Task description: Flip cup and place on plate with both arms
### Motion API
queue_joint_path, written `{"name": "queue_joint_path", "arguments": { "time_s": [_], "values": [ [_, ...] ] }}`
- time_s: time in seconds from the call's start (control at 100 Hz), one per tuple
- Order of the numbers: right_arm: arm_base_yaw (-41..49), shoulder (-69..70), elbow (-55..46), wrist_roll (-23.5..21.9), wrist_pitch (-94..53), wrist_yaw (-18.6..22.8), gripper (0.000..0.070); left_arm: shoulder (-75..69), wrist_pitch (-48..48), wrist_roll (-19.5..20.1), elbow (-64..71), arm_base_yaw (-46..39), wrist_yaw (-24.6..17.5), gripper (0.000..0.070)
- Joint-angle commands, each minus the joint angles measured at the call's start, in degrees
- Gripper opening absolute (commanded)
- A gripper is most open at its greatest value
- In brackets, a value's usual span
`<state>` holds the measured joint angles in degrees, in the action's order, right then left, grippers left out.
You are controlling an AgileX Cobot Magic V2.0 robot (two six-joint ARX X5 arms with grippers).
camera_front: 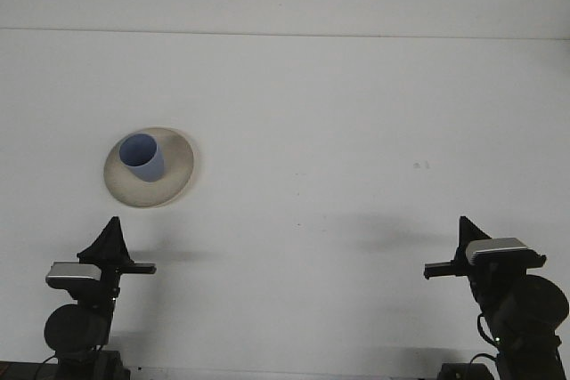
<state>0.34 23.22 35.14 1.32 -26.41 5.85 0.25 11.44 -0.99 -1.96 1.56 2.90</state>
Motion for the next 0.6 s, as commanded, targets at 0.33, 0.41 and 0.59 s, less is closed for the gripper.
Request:
{"name": "queue_joint_path", "arguments": {
  "time_s": [0.33,0.41,0.59],
  "values": [
    [0.0,-9.6,-5.2,0.2,6.8,-3.3,0.0,-0.1,0.6,-0.1,1.2,-0.1,0.1,0.0011],
    [0.0,-12.4,-8.2,0.2,8.9,-3.3,0.0,-0.1,0.6,-0.1,1.2,-0.1,0.1,0.0011],
    [0.0,-19.0,-15.4,-0.4,11.3,-3.4,0.0,-0.1,0.6,-0.1,1.2,-0.1,0.1,0.0011]
  ]
}}
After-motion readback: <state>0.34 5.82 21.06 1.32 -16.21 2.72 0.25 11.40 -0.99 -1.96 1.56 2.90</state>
